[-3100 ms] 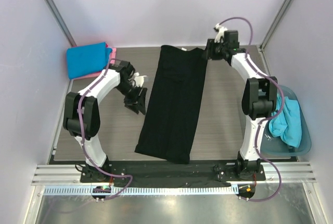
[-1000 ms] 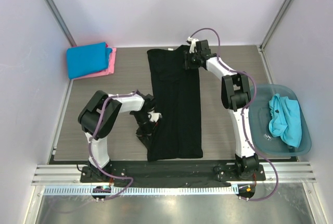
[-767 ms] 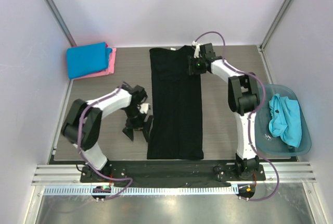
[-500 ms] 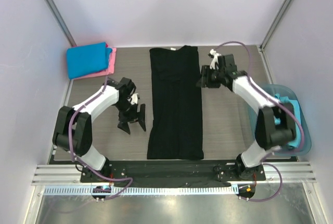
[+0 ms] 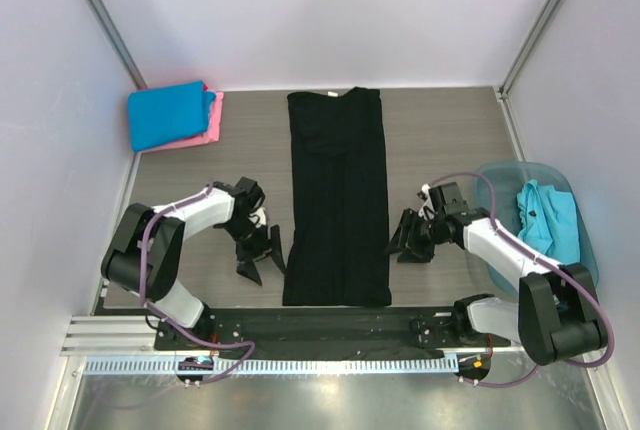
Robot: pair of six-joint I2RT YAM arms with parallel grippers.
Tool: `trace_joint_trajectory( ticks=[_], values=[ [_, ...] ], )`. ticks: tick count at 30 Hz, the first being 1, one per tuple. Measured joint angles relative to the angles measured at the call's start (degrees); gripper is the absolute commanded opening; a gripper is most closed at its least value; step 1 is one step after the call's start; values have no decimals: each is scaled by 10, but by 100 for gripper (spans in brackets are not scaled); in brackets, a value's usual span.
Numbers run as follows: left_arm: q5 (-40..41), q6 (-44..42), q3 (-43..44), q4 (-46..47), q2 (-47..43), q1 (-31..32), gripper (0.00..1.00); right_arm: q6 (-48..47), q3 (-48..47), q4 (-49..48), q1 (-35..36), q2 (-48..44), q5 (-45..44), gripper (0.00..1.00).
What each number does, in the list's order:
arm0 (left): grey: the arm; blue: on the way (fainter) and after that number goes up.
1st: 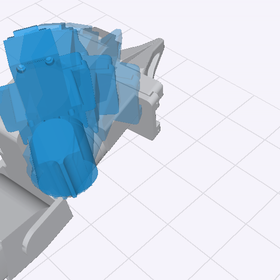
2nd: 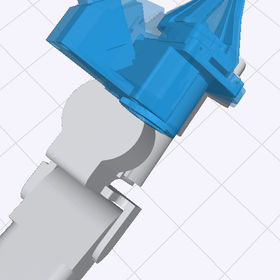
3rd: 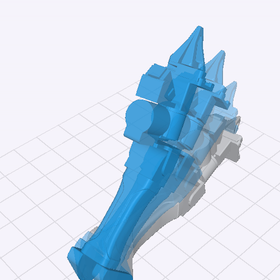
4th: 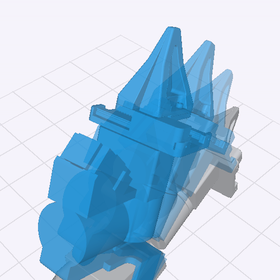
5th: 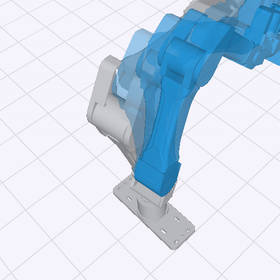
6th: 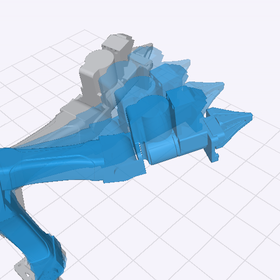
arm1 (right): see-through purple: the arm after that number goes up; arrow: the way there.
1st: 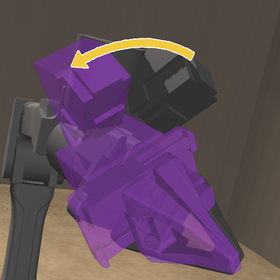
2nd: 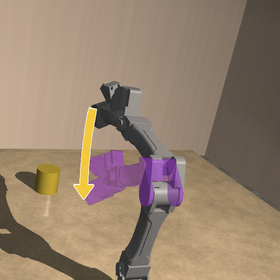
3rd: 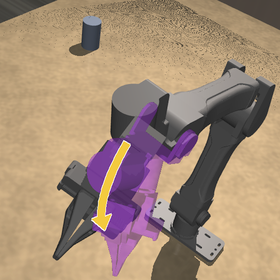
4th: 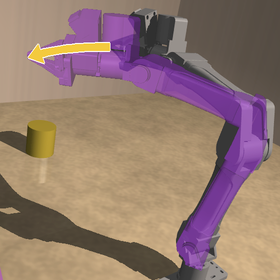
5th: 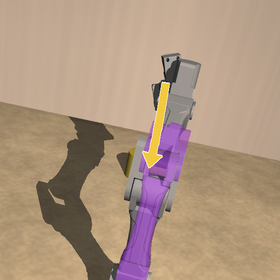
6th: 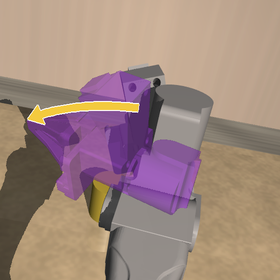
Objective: Fold and stack the t-shirts
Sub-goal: Fold the tshirt
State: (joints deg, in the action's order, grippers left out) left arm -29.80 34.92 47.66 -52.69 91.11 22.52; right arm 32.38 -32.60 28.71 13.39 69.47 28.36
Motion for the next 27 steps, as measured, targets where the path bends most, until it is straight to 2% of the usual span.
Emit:
trace_joint_trajectory(
  ticks=[7, 14, 17, 24, 27],
  values=[
    [-5, 52, -51, 78, -5, 34, 67, 21, 30, 65, 28, -14, -18, 51],
    [-23, 96, -71, 106, -5, 49, 63, 51, 42, 70, 84, 2, -21, 50],
    [-29, 114, -75, 124, -5, 62, 59, 62, 50, 70, 98, 4, -18, 49],
    [-42, 140, -77, 155, 8, 87, 43, 89, 55, 40, 124, 22, 7, 49],
    [-48, 145, -77, 159, 17, 89, 41, 97, 58, 28, 127, 26, 17, 49]
  ],
)
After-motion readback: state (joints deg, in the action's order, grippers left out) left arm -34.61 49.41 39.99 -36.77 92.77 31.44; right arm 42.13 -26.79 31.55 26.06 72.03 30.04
